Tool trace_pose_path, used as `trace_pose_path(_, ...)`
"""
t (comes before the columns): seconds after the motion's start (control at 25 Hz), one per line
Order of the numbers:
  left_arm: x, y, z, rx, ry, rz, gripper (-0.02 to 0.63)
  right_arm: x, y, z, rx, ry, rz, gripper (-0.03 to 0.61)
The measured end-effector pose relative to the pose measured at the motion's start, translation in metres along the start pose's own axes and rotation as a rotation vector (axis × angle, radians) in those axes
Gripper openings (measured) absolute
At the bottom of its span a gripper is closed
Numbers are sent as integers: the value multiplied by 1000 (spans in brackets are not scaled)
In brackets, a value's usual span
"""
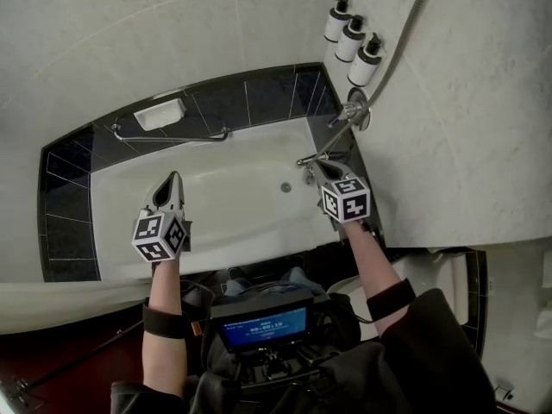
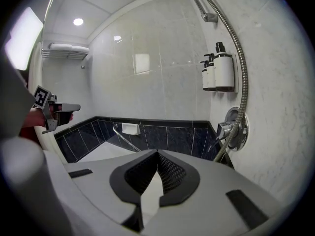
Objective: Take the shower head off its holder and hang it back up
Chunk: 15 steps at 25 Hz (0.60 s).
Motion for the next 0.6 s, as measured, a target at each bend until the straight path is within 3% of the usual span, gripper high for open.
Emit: trace_pose_path(0.6, -8, 10, 17, -28, -33, 13, 3, -20, 19, 4, -19, -33, 40, 17)
Point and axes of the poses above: the fingertips, and each gripper's own axes: z forward along the fingers, y to its right, x out of its top, the point moved 4 cm from there along -z, backward along the fingers, and after that the axes turned 12 degrees about -y, right-handed, at the moved point
